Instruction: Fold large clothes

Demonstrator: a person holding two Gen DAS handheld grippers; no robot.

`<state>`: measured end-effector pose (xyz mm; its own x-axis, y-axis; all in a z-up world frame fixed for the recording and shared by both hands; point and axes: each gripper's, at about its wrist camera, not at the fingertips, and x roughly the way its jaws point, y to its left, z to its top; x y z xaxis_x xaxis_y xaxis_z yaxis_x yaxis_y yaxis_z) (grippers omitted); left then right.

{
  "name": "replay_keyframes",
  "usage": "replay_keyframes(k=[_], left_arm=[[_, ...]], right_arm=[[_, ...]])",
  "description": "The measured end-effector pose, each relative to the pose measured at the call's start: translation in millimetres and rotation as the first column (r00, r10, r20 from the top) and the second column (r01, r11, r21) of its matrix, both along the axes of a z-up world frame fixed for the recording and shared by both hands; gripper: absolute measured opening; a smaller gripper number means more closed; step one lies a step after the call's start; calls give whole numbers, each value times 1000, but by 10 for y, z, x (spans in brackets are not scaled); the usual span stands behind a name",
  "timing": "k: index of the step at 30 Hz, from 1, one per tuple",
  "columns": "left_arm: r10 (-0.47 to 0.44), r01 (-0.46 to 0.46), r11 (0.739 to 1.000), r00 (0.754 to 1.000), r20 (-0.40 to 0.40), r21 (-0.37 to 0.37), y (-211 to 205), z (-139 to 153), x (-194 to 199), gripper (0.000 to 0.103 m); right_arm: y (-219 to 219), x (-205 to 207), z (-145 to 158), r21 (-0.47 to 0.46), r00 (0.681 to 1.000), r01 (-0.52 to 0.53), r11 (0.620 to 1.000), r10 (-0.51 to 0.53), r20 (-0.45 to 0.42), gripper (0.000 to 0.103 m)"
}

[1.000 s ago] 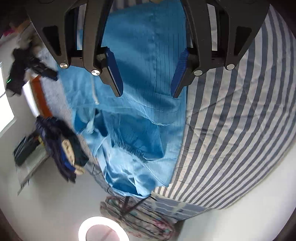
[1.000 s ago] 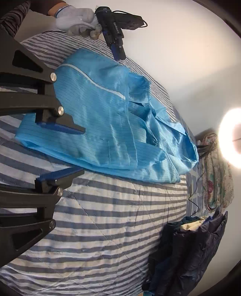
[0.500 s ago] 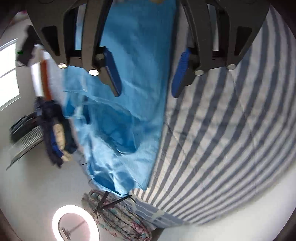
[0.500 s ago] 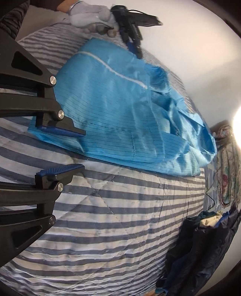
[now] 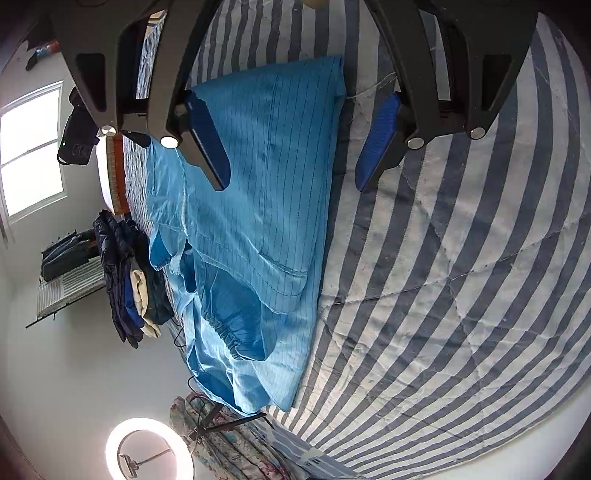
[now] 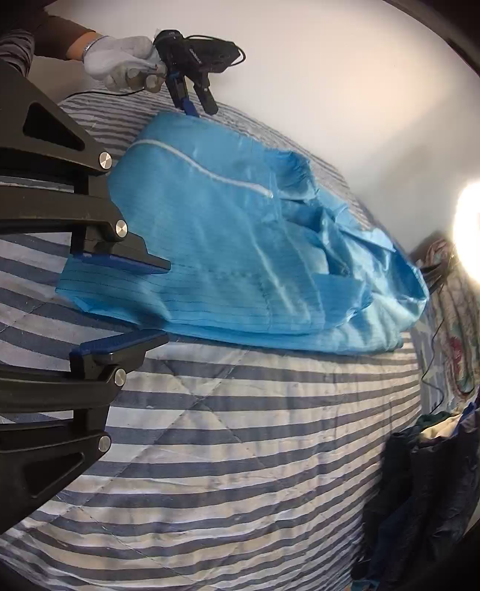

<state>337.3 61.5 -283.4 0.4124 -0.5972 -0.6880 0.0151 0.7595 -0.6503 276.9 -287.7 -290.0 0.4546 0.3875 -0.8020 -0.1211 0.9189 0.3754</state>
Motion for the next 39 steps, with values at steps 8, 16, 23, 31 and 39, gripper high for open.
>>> replay_keyframes(k=[8, 16, 23, 31, 39], left_arm=[[-5, 5, 1000, 1000, 0, 19, -103, -30, 90, 66], [-56, 54, 997, 998, -38, -56, -67, -138, 109, 66], [-17, 1, 983, 996, -86, -185, 27, -293, 257, 34], [-12, 10, 998, 999, -36, -56, -76, -171, 51, 7], [-77, 77, 997, 997, -23, -8, 5, -37, -601, 6]], right_arm=[[-28, -141, 18, 8, 1000, -10, 1000, 10, 12, 0], [-143, -180, 37, 48, 1000, 16, 999, -16, 14, 44], [-268, 18, -223, 237, 998, 23, 971, -11, -54, 37], [-75, 45, -176, 174, 1000, 8, 985, -2, -31, 3], [128, -513, 37, 69, 990, -119, 991, 123, -63, 1]])
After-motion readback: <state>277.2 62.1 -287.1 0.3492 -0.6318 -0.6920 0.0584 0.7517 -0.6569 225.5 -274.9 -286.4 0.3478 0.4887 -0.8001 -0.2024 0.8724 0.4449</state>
